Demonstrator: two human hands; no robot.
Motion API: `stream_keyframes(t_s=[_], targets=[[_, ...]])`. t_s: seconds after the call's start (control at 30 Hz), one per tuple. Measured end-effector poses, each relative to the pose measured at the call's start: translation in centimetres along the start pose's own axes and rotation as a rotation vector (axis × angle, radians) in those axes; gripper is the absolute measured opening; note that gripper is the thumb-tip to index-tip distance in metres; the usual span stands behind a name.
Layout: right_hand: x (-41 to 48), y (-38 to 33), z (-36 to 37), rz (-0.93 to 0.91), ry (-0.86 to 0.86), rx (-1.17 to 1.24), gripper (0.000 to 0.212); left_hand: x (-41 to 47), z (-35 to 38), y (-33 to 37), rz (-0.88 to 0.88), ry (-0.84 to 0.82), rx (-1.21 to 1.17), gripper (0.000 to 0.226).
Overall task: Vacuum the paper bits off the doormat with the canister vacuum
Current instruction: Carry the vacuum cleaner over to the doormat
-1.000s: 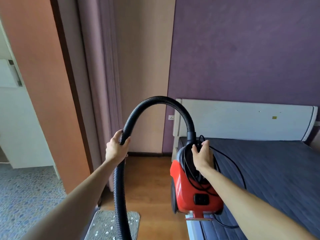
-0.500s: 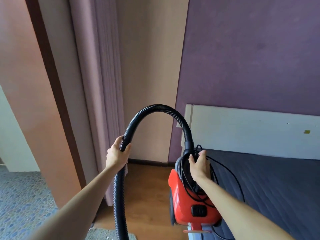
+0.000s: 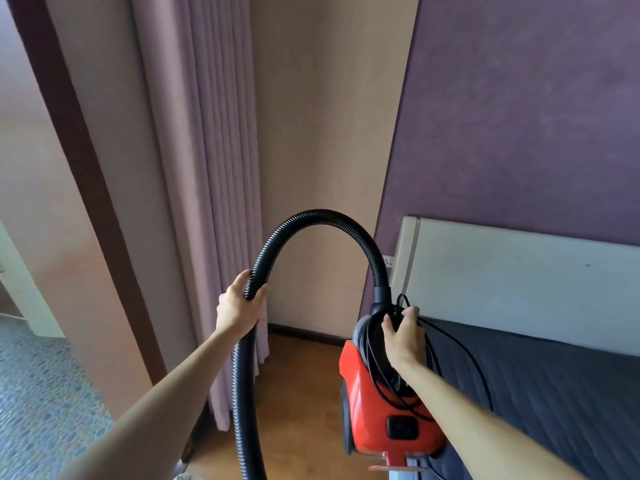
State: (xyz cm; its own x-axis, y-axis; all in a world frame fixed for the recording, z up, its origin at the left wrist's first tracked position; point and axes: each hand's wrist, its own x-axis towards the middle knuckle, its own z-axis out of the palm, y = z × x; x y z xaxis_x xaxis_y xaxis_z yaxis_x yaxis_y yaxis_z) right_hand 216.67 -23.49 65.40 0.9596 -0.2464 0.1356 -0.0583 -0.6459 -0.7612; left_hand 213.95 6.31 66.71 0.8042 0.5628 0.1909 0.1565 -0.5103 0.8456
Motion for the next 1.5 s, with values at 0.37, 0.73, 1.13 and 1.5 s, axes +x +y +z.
stream_keyframes(t_s=[0.37,0.73,1.13,1.5], targets=[[12.6,-3.0,6.6,-0.034,-0.004,-0.051,0.025,13.6,7.1,-1.1,0.020,0.012,-0.038,0.044],[24.1,-6.1,15.0,-0.156,-0.090,-0.149,0.025,24.9,11.6,-4.9,-0.074,0.040,-0.111,0.039],[28.1,-6.5,23.3,-0.230,-0.268,-0.136,0.021,26.9,12.1,-9.4,-0.181,0.114,-0.064,0.029],[32.1,-5.5,31.4,-0.368,-0.557,-0.110,0.027,21.8,15.3,-13.5,-0.384,0.380,-0.033,0.024]])
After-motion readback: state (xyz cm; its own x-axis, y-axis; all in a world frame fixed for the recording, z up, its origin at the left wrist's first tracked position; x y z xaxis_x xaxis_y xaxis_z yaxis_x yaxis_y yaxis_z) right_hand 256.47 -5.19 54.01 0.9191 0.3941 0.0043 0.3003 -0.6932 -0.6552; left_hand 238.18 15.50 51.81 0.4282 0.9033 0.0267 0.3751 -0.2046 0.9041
